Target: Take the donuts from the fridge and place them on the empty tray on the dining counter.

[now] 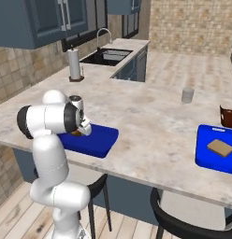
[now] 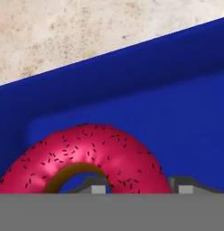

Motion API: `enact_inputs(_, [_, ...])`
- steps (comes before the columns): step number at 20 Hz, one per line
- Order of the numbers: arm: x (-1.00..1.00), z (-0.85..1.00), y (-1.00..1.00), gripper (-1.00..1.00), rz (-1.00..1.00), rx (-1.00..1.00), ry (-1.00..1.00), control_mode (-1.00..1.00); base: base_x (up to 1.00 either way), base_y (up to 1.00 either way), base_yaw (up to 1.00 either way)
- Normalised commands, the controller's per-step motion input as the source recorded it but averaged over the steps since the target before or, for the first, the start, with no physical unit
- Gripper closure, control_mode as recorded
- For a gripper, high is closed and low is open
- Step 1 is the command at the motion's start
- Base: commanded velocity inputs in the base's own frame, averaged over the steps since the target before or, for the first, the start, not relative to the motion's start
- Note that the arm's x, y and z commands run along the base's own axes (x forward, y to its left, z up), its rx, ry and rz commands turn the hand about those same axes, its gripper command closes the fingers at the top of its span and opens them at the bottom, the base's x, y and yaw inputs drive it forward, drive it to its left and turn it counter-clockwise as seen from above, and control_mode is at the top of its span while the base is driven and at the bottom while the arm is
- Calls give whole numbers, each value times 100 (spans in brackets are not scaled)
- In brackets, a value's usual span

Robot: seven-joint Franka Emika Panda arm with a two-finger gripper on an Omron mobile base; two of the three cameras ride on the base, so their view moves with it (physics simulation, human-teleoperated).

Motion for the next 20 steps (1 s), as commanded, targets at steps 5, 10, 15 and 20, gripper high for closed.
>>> enact_inputs(5, [7, -33, 26, -100, 0, 0, 13, -100, 0, 0, 0])
enact_inputs(10, [-42, 0, 7, -100, 0, 0, 0, -100, 0, 0, 0])
enact_inputs(15, [-34, 0, -26, -100, 0, 0, 0, -100, 0, 0, 0])
enact_inputs(20, [-21, 64, -16, -100, 3, 3, -8, -100, 0, 0, 0])
